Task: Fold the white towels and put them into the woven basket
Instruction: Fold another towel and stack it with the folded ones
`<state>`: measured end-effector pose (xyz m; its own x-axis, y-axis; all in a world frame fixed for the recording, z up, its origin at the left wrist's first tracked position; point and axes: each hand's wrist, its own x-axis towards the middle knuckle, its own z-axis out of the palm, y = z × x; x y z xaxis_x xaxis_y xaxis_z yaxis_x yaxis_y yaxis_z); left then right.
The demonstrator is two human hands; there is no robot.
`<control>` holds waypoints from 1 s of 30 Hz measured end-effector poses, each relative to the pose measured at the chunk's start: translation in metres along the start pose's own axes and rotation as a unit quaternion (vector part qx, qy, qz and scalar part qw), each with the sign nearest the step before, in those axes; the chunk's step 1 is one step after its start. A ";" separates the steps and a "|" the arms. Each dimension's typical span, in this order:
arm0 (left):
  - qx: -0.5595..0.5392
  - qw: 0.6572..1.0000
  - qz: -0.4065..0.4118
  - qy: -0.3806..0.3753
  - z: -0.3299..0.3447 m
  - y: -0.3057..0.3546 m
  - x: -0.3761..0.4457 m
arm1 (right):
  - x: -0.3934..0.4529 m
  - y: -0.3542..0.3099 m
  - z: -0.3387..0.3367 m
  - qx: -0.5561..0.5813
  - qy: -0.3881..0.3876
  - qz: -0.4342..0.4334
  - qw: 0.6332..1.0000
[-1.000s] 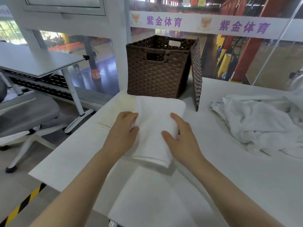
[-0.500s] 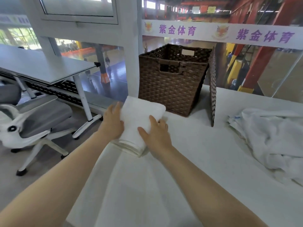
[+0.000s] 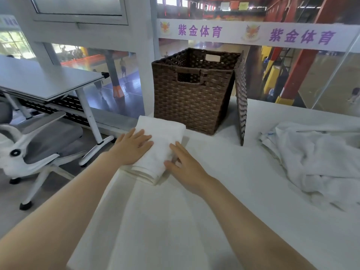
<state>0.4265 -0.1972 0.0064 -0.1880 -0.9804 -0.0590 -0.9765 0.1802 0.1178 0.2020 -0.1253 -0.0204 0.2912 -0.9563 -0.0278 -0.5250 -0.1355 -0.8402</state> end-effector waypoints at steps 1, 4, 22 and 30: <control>0.040 0.999 -0.008 -0.012 -0.005 0.004 0.000 | -0.012 0.007 -0.004 0.018 -0.008 -0.003 1.000; 0.117 0.992 -0.050 -0.007 -0.018 0.022 -0.004 | -0.051 0.034 -0.014 -0.058 0.004 -0.009 0.998; -0.116 0.970 0.213 -0.018 0.076 0.281 -0.102 | -0.224 0.137 -0.184 -0.169 0.458 0.060 0.871; -0.136 0.953 0.266 0.047 0.114 0.314 -0.147 | -0.240 0.194 -0.197 -0.289 0.362 0.126 0.877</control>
<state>0.1352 0.0131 -0.0608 -0.6266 -0.7608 0.1689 -0.6799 0.6396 0.3587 -0.1273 0.0263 -0.0702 -0.3668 -0.8599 0.3549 -0.8786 0.1947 -0.4361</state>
